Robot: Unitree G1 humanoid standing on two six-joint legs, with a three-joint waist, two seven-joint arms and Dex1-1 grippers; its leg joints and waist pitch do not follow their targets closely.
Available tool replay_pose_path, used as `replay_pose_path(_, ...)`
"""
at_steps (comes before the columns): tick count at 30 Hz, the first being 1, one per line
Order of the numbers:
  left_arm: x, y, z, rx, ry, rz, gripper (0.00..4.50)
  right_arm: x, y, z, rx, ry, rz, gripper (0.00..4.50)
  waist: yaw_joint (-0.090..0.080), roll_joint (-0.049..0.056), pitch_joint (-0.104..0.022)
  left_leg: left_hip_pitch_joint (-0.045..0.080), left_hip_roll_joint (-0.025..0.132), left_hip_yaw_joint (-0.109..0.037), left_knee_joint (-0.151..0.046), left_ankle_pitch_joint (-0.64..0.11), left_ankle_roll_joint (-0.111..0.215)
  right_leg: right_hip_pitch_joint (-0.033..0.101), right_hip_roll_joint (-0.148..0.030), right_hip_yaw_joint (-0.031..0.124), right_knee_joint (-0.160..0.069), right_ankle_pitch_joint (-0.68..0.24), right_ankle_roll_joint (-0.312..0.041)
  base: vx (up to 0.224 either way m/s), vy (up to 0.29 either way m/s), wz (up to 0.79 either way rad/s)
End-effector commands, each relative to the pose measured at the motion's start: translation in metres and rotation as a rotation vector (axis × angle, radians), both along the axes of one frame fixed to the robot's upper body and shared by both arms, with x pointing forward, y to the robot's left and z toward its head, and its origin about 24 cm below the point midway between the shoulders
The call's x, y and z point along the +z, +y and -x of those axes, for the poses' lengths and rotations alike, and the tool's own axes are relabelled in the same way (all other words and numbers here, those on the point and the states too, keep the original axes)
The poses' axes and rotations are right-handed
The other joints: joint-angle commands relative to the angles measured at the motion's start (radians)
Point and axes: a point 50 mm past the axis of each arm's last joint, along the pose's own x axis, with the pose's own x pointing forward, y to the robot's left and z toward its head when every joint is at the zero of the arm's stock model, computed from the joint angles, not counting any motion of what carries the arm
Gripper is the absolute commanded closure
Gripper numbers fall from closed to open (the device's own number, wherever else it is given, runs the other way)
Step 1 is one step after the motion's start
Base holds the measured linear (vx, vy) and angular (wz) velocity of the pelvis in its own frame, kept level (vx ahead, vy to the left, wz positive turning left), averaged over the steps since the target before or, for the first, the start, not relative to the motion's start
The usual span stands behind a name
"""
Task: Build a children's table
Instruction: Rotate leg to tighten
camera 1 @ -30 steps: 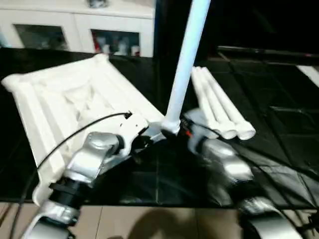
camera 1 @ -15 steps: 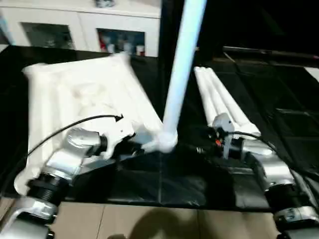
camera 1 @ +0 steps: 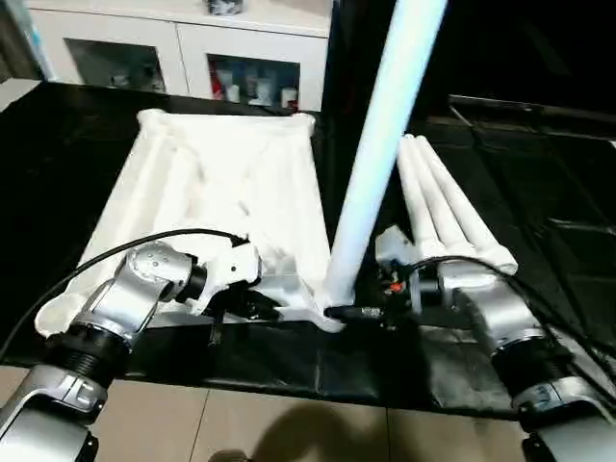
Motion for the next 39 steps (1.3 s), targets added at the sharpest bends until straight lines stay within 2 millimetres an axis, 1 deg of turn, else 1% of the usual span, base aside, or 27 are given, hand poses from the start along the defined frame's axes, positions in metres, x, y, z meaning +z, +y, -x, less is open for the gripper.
replay_pose_path(1,-0.003,-0.008,0.003,-0.080,0.021,-0.038,4.50,0.004,0.001,-0.002,0.021,-0.016,0.015,0.56,-0.005,0.011,-0.066,0.008,0.045,-0.008,-0.061,-0.191,0.023,0.052,-0.089,0.054,-0.068,-0.204,-0.186,0.000,0.000,0.00)
replay_pose_path(2,-0.004,-0.007,0.003,-0.085,0.018,-0.043,4.50,0.002,0.001,-0.002,0.022,-0.010,0.018,0.81,-0.005,0.013,-0.065,0.008,0.044,-0.009,-0.061,-0.195,0.021,0.052,-0.089,0.054,-0.070,-0.218,-0.181,0.000,0.000,0.00)
replay_pose_path(6,-0.005,-0.007,0.003,-0.089,0.016,-0.047,4.50,0.001,0.003,-0.003,0.020,0.000,0.011,0.95,-0.006,0.012,-0.067,0.008,0.046,-0.009,-0.061,-0.188,0.019,0.052,-0.088,0.054,-0.068,-0.204,-0.183,0.000,0.000,0.00)
replay_pose_path(8,-0.005,-0.008,0.003,-0.090,0.014,-0.046,4.50,0.001,0.004,-0.003,0.021,0.007,0.001,1.23,-0.005,0.011,-0.067,0.008,0.045,-0.009,-0.061,-0.185,0.022,0.052,-0.088,0.054,-0.067,-0.197,-0.184,0.000,0.000,0.00)
replay_pose_path(12,-0.005,-0.007,0.002,-0.091,0.013,-0.047,4.50,0.000,0.006,-0.002,0.024,0.011,-0.004,1.42,-0.004,0.012,-0.067,0.008,0.046,-0.009,-0.061,-0.182,0.022,0.052,-0.088,0.053,-0.066,-0.196,-0.186,0.000,0.000,0.00)
replay_pose_path(13,-0.005,-0.006,0.002,-0.085,0.014,-0.045,4.50,-0.001,0.008,-0.001,0.030,0.017,-0.009,1.55,-0.004,0.011,-0.067,0.008,0.046,-0.008,-0.060,-0.183,0.022,0.052,-0.088,0.054,-0.066,-0.194,-0.186,0.000,0.000,0.00)
replay_pose_path(14,-0.005,-0.006,0.001,-0.080,0.015,-0.043,4.50,-0.001,0.008,0.000,0.032,0.022,-0.015,1.63,-0.005,0.014,-0.068,0.008,0.046,-0.009,-0.060,-0.183,0.022,0.052,-0.088,0.053,-0.066,-0.195,-0.185,0.000,0.000,0.00)
replay_pose_path(16,-0.006,-0.006,0.001,-0.076,0.015,-0.042,4.50,-0.001,0.009,0.000,0.033,0.025,-0.019,1.69,-0.005,0.012,-0.067,0.008,0.046,-0.009,-0.061,-0.186,0.021,0.052,-0.089,0.054,-0.067,-0.198,-0.185,0.000,0.000,0.00)
replay_pose_path(18,-0.008,-0.005,0.000,-0.038,0.019,-0.041,4.50,-0.003,0.013,0.002,0.006,0.051,-0.059,1.73,-0.005,0.012,-0.066,0.007,0.045,-0.008,-0.061,-0.186,0.021,0.052,-0.088,0.054,-0.067,-0.204,-0.183,0.000,0.000,0.00)
replay_pose_path(20,-0.010,-0.005,-0.003,0.018,0.014,-0.039,4.50,-0.006,0.017,0.002,-0.034,0.062,-0.067,1.76,-0.005,0.012,-0.065,0.008,0.045,-0.009,-0.062,-0.200,0.016,0.051,-0.089,0.054,-0.071,-0.237,-0.175,0.000,0.000,0.00)
replay_pose_path(21,-0.011,-0.006,-0.009,0.118,0.005,-0.015,4.50,-0.011,0.022,0.002,-0.100,0.060,-0.055,1.76,-0.006,0.017,-0.062,0.012,0.046,-0.009,-0.064,-0.218,0.007,0.047,-0.089,0.054,-0.075,-0.260,-0.171,0.000,0.000,0.00)
replay_pose_path(22,-0.011,-0.006,-0.009,0.118,0.005,-0.015,4.50,-0.011,0.022,0.002,-0.100,0.060,-0.055,1.76,-0.006,0.017,-0.062,0.012,0.046,-0.009,-0.064,-0.218,0.007,0.047,-0.089,0.054,-0.075,-0.260,-0.171,0.000,0.000,0.00)
replay_pose_path(23,-0.010,-0.008,-0.014,0.219,0.004,0.030,4.50,-0.016,0.027,0.001,-0.179,0.064,-0.045,1.77,-0.011,0.019,-0.060,0.013,0.043,-0.013,-0.067,-0.249,-0.011,0.048,-0.093,0.055,-0.081,-0.331,-0.157,0.000,0.000,0.00)
replay_pose_path(25,-0.009,-0.011,-0.015,0.269,0.007,0.059,4.50,-0.019,0.032,0.000,-0.228,0.074,-0.050,1.77,-0.016,0.016,-0.058,0.016,0.042,-0.015,-0.069,-0.268,-0.023,0.045,-0.094,0.055,-0.088,-0.391,-0.139,0.000,0.000,0.00)
replay_pose_path(26,-0.005,-0.018,-0.017,0.356,0.010,0.112,4.50,-0.022,0.044,-0.002,-0.317,0.101,-0.078,1.78,-0.020,0.016,-0.060,0.015,0.042,-0.018,-0.070,-0.272,-0.027,0.047,-0.096,0.054,-0.089,-0.411,-0.131,0.000,0.000,0.00)
replay_pose_path(27,-0.004,-0.019,-0.018,0.375,0.012,0.123,4.50,-0.022,0.048,-0.003,-0.337,0.109,-0.085,1.78,-0.025,0.017,-0.058,0.012,0.043,-0.019,-0.073,-0.271,-0.032,0.048,-0.095,0.055,-0.088,-0.410,-0.132,0.000,0.000,0.00)
replay_pose_path(28,-0.003,-0.026,-0.018,0.419,0.018,0.156,4.50,-0.022,0.058,-0.006,-0.384,0.118,-0.099,1.78,-0.027,0.019,-0.058,0.012,0.042,-0.021,-0.073,-0.275,-0.033,0.047,-0.096,0.052,-0.090,-0.418,-0.130,0.000,0.000,0.00)
replay_pose_path(29,-0.001,-0.036,-0.017,0.476,0.035,0.202,4.50,-0.021,0.073,-0.010,-0.453,0.129,-0.116,1.78,-0.044,0.018,-0.059,0.009,0.041,-0.023,-0.073,-0.288,-0.039,0.048,-0.096,0.050,-0.091,-0.436,-0.128,0.000,0.000,0.00)
replay_pose_path(30,-0.001,-0.036,-0.017,0.476,0.035,0.202,4.50,-0.021,0.073,-0.010,-0.453,0.129,-0.116,1.78,-0.047,0.018,-0.059,0.010,0.040,-0.022,-0.072,-0.286,-0.037,0.046,-0.095,0.050,-0.093,-0.440,-0.128,0.000,0.000,0.00)
replay_pose_path(31,-0.001,-0.043,-0.016,0.491,0.044,0.222,4.50,-0.020,0.080,-0.013,-0.504,0.136,-0.114,1.78,-0.056,0.015,-0.060,0.007,0.040,-0.023,-0.071,-0.274,-0.035,0.047,-0.096,0.051,-0.091,-0.427,-0.133,0.000,0.000,0.00)
replay_pose_path(32,-0.002,-0.051,-0.014,0.491,0.045,0.228,4.50,-0.021,0.087,-0.016,-0.553,0.149,-0.094,1.78,-0.061,0.010,-0.060,0.003,0.038,-0.022,-0.071,-0.258,-0.026,0.049,-0.093,0.051,-0.092,-0.415,-0.131,0.000,0.000,0.00)
replay_pose_path(33,-0.004,-0.061,-0.013,0.489,0.037,0.226,4.50,-0.020,0.095,-0.019,-0.578,0.156,-0.074,1.78,-0.066,0.011,-0.060,0.003,0.037,-0.021,-0.071,-0.247,-0.022,0.047,-0.091,0.052,-0.090,-0.396,-0.137,0.000,0.000,0.00)
replay_pose_path(35,-0.004,-0.067,-0.014,0.492,0.025,0.229,4.50,-0.019,0.100,-0.019,-0.554,0.138,-0.061,1.78,-0.065,0.014,-0.062,0.006,0.035,-0.017,-0.066,-0.233,-0.009,0.046,-0.089,0.055,-0.090,-0.358,-0.138,0.000,0.000,0.00)
replay_pose_path(36,-0.003,-0.069,-0.015,0.500,0.019,0.230,4.50,-0.018,0.100,-0.019,-0.543,0.119,-0.051,1.78,-0.063,0.009,-0.062,0.006,0.035,-0.014,-0.064,-0.220,0.001,0.046,-0.088,0.056,-0.088,-0.327,-0.141,0.000,0.000,0.00)
replay_pose_path(37,-0.002,-0.070,-0.016,0.506,0.013,0.230,4.50,-0.018,0.101,-0.019,-0.536,0.106,-0.043,1.78,-0.062,0.010,-0.063,0.004,0.036,-0.014,-0.065,-0.207,0.003,0.048,-0.087,0.056,-0.084,-0.303,-0.145,0.000,0.000,0.00)
replay_pose_path(38,-0.001,-0.070,-0.016,0.520,0.006,0.224,4.50,-0.017,0.100,-0.019,-0.545,0.102,-0.039,1.22,-0.061,0.010,-0.065,0.002,0.035,-0.013,-0.064,-0.185,0.010,0.051,-0.086,0.056,-0.080,-0.259,-0.151,0.000,0.000,0.00)
replay_pose_path(39,-0.001,-0.069,-0.017,0.525,0.003,0.220,4.50,-0.017,0.100,-0.019,-0.544,0.098,-0.038,1.08,-0.061,0.012,-0.065,0.003,0.035,-0.012,-0.064,-0.179,0.016,0.051,-0.086,0.056,-0.078,-0.242,-0.156,0.000,0.000,0.00)
